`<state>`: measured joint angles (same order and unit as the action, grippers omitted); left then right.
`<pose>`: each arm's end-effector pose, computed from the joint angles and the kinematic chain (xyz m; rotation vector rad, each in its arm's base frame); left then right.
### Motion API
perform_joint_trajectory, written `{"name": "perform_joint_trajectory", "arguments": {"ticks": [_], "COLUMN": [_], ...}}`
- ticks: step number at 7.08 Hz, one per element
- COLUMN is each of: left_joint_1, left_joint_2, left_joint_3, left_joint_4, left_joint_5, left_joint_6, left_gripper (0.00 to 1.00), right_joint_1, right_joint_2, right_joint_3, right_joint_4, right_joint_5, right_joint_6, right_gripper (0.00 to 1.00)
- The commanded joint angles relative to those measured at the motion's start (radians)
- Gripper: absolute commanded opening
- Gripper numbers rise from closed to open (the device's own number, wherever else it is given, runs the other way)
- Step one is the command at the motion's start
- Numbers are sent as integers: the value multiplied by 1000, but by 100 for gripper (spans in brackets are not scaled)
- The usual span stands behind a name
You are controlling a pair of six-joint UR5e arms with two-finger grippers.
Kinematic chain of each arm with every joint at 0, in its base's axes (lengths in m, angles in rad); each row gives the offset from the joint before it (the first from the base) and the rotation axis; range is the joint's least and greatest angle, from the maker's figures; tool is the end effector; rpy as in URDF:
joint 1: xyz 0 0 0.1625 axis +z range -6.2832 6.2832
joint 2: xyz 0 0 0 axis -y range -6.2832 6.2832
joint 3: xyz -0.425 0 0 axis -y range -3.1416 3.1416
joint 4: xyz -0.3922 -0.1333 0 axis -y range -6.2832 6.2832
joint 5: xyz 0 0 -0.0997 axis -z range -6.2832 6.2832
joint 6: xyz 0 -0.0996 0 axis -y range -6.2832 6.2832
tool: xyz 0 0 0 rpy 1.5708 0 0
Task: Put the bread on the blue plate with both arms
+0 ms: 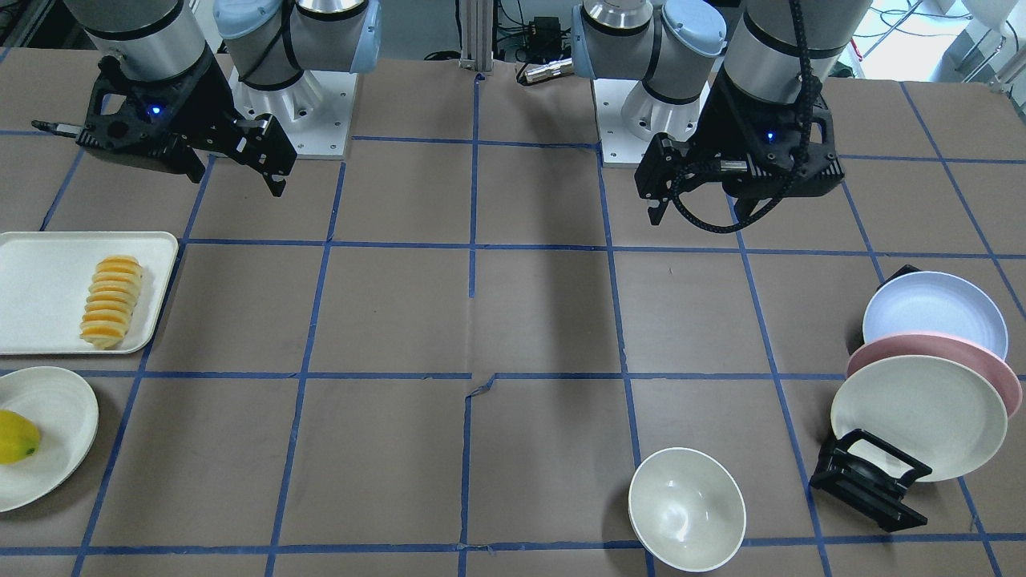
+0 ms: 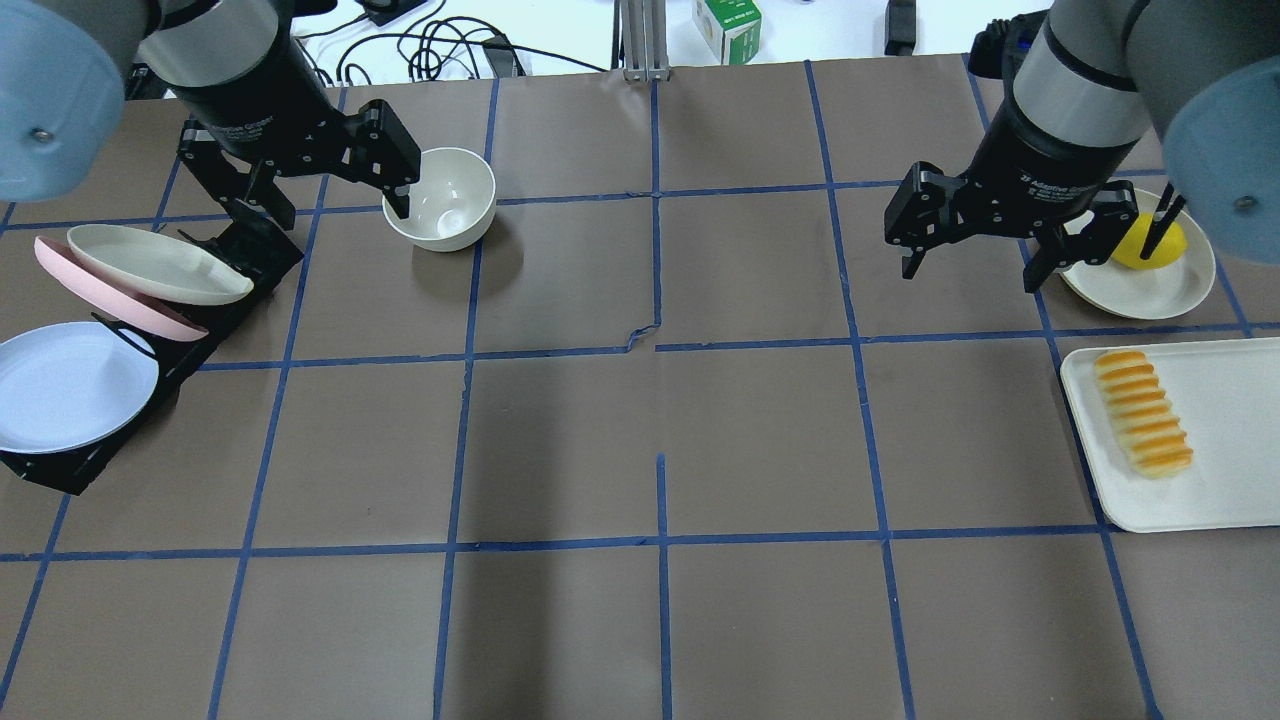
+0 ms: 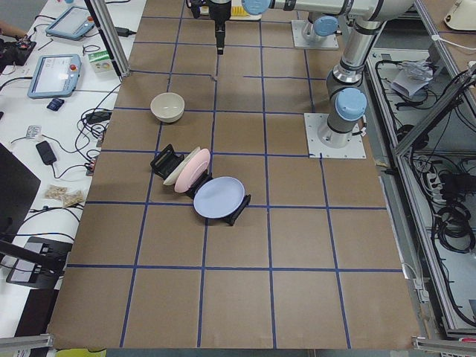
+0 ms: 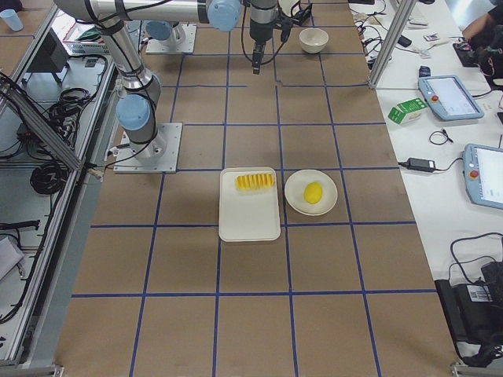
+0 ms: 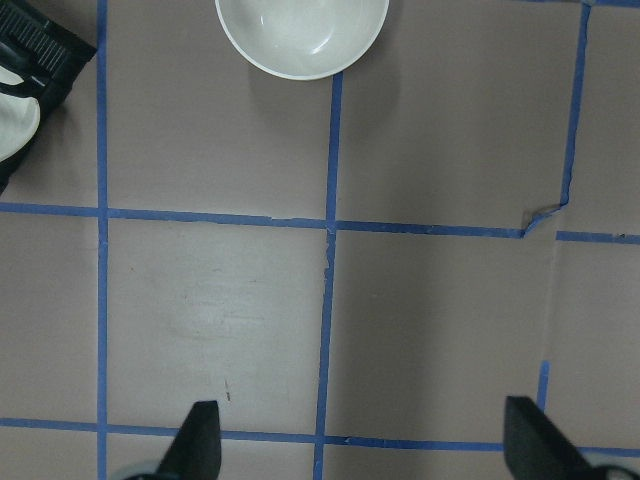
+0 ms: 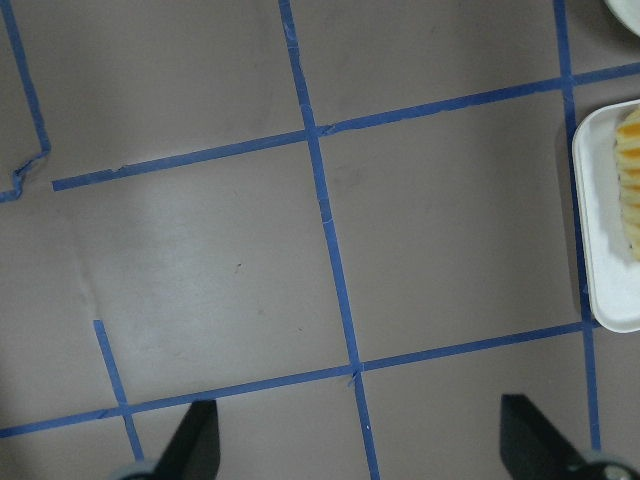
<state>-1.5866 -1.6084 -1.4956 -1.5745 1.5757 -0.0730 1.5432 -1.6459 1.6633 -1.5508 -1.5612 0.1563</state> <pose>-0.1409 -0.5088 0.5058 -0.0899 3.1365 -0.0535 0.1216 -0.4597 0.4762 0.2880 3.1206 0.0594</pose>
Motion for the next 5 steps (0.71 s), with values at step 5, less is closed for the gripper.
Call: {"name": "perform_joint_trajectory", "arguments": {"ticks": [5], "left_joint_1": [16], "left_joint_2": [8], "left_joint_3": [-6], "left_joint_4": [-10], "left_joint_5": [6], "left_joint_6": [56], "left_gripper": [100], "right_joint_1": [0], "right_joint_2": [1], "right_joint_3": [3], "right_joint_4": [0], "right_joint_5": [-8], "right_joint_6": [0], "right_gripper": [100]}}
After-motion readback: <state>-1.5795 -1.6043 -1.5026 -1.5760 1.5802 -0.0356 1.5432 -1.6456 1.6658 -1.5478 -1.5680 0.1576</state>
